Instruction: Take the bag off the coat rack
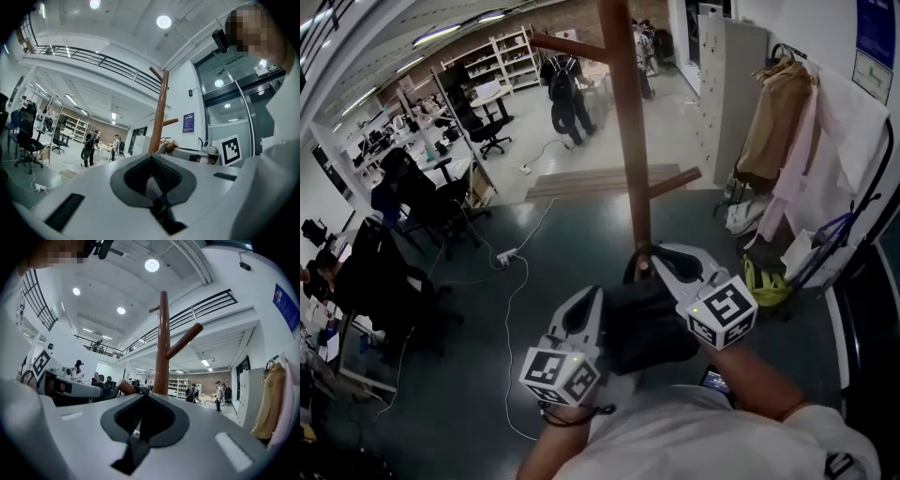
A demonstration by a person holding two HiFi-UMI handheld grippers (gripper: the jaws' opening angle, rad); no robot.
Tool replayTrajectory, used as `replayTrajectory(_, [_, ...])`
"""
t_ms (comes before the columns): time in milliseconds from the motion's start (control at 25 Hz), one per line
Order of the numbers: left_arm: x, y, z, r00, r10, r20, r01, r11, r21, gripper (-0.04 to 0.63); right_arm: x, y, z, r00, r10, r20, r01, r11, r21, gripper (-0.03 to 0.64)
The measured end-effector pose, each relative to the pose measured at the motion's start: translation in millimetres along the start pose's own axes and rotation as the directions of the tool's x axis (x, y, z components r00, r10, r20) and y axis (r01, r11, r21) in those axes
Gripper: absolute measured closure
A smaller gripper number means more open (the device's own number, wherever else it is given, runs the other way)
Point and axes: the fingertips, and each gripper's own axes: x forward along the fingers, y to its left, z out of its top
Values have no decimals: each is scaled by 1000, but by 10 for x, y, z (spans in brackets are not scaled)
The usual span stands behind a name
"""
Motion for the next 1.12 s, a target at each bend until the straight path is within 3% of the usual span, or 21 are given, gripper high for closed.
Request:
replayTrajectory(520, [-470,-29,240,996,-85,14,85,996,10,589,-193,359,325,993,-108,53,107,994,9,594])
replayTrajectory(1120, [-1413,72,329,983,-184,-19,185,983,3,589,-472,1272,354,970,-238,51,235,970,63,592])
